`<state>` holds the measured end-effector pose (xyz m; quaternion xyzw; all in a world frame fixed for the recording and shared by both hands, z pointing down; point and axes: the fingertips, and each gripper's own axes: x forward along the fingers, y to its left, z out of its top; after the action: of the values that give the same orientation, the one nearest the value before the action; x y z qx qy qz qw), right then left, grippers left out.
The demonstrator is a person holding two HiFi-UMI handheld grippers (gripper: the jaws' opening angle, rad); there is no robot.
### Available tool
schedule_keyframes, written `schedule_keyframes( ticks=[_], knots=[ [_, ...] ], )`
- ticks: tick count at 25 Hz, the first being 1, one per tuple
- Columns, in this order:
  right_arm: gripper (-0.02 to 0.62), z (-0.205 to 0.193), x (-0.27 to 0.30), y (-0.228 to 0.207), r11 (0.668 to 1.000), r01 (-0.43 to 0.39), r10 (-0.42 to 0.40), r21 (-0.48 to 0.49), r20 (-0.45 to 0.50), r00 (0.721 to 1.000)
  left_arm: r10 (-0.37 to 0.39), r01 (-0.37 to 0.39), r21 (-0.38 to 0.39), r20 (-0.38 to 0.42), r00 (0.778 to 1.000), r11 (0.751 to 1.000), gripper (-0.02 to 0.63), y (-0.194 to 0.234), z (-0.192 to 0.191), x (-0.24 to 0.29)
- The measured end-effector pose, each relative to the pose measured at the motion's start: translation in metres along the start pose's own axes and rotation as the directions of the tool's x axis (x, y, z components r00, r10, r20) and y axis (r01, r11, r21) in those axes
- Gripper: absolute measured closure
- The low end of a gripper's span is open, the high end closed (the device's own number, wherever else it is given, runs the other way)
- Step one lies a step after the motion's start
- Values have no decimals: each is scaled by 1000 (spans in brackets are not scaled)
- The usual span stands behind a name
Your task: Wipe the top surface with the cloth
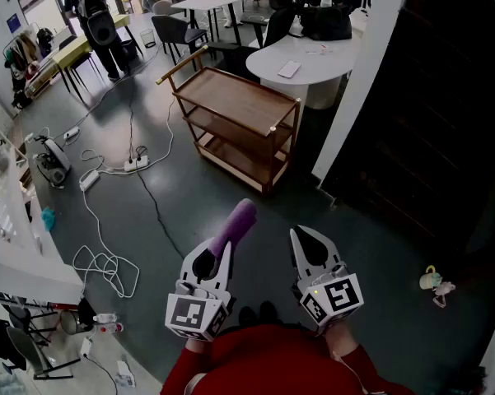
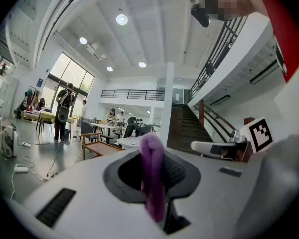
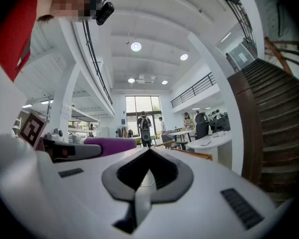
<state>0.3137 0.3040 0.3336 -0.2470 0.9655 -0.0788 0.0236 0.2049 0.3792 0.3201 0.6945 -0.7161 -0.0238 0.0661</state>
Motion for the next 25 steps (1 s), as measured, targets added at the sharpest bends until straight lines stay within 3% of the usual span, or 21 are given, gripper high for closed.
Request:
schedule_keyframes(
  ticks=[17,25],
  knots=[
    [583,-4,3,-5,1000,-8,8,14,-12,1000,8,-8,1,-45,999,1000,549,2,-16,2],
    [583,1,4,-34,999,31,-31,41,1,1000,9,-9,1,-46,999,1000,550,4,-13,24]
  ],
)
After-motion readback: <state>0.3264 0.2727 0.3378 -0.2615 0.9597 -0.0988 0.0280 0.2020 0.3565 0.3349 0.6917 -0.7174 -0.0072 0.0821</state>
